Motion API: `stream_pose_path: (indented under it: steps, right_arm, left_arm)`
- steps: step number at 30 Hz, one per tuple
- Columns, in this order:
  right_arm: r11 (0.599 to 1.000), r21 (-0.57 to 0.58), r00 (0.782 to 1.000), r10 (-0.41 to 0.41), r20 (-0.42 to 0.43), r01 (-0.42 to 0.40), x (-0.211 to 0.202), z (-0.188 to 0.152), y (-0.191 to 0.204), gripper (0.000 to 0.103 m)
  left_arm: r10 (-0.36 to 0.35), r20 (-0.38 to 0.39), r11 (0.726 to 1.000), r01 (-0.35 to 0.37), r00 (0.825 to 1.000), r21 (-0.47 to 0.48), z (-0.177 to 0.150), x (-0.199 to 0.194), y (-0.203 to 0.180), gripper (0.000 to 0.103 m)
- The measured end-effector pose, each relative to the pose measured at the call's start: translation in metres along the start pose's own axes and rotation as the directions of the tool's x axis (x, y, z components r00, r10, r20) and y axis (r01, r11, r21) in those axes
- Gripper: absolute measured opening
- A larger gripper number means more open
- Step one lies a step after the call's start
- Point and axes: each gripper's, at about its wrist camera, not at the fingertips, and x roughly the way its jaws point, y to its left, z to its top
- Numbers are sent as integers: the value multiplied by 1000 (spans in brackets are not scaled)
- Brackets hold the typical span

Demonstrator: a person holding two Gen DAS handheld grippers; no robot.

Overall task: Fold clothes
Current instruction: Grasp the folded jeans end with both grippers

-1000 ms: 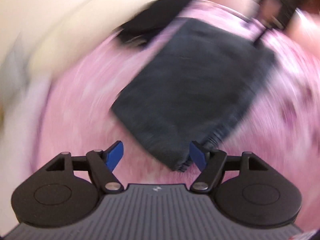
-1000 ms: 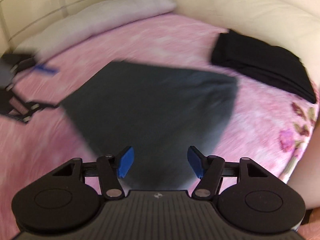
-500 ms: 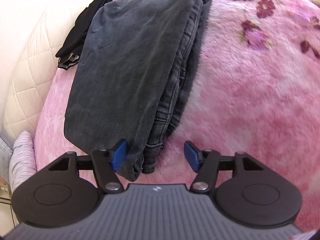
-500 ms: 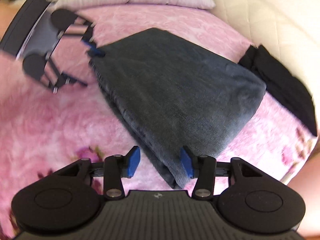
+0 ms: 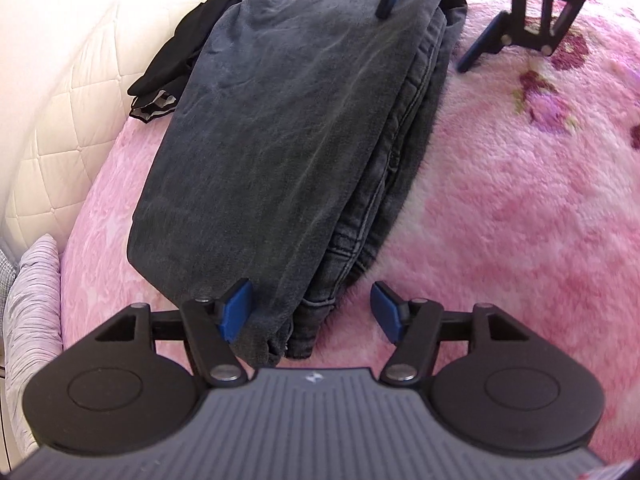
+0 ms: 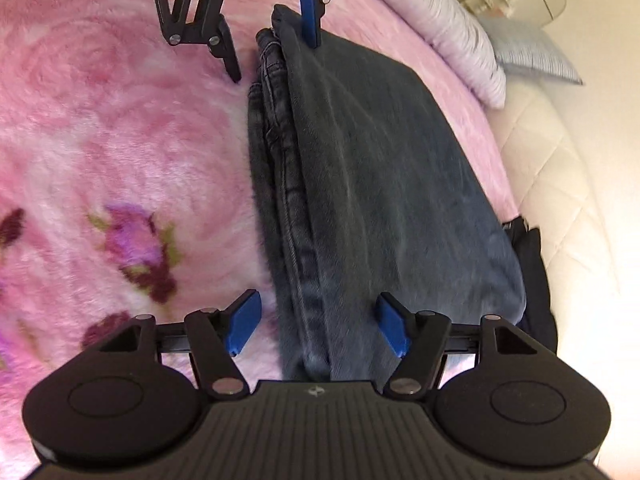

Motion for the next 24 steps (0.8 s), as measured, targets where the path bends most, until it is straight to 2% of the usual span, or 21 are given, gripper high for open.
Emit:
stream_pose_path:
  steps: [4,10,18,22,24]
  right_arm:
    - [998,-36,999,-44,14,44,5,0,0,53]
    - [993,-82,996,-78,33,80,7,-2,5,53]
    - [991,-117,997,-56,44,61,15,-2,-6,52]
    - [991,-120,997,-59,54,65,18,-3,-9,51]
    - [994,-78,996,-74,52,78,17,-4,-10,48]
  left_arm:
    - [7,-12,1000,-7,1000,-1,3,1,-1,63]
    - [27,-27,999,-28,999,-16,6,2,-4,66]
    - [41,-37,999,-42,998,-26,8,4,-6,71]
    - [96,-56,995,-97,994,-13,15,3,-15,76]
    - [138,-57,990,-139,989,-1,19,0,-25,77]
